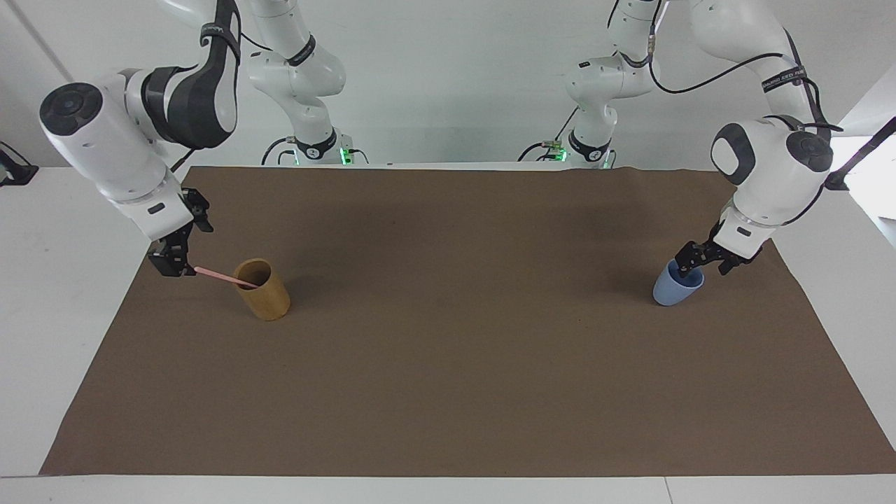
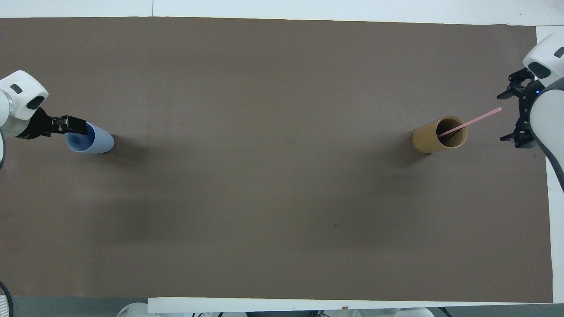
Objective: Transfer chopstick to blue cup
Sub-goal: 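Grasp the blue cup with the left gripper while the right gripper grasps the straw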
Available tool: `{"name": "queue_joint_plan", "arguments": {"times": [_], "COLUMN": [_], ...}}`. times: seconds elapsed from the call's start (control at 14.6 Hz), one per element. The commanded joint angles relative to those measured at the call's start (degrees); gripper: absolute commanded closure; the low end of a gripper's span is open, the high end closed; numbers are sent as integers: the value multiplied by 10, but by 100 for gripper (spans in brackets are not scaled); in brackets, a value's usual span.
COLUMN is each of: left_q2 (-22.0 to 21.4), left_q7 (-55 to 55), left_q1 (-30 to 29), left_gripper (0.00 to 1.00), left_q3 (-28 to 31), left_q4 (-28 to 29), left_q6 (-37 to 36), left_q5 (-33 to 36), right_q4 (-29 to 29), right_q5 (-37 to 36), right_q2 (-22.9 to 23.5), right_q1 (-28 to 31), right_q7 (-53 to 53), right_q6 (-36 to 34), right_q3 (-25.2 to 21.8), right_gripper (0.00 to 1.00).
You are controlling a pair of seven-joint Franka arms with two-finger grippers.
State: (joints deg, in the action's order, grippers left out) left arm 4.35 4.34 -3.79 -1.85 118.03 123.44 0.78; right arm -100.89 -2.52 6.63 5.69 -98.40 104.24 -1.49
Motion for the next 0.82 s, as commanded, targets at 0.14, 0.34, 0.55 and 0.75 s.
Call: {"name": "queue_joint_plan", "arguments": {"times": [0.14, 0.34, 0.55, 0.75], "left_q2": [-4, -10, -9, -8], "left_q7": [-1, 13, 10, -8], "left_q1": [-5, -5, -5, 5], "left_gripper": [32, 74, 100, 100], "left_q3": [-2, -2, -2, -3], "left_q4": [16, 35, 36, 28], "left_q6": [14, 24, 27, 17], "left_q5": [-3, -3, -3, -3], "right_q4": [-65, -70, -74, -74], "right_q5": [5, 2, -2, -3], "right_q2": [-14, -14, -15, -15], "right_q1": [-2, 1, -4, -4], "right_q7": [-134, -152, -165, -165], "right_q6": [90, 92, 93, 93], "right_q3": [4, 4, 4, 4], "right_gripper": [0, 7, 22, 51]}}
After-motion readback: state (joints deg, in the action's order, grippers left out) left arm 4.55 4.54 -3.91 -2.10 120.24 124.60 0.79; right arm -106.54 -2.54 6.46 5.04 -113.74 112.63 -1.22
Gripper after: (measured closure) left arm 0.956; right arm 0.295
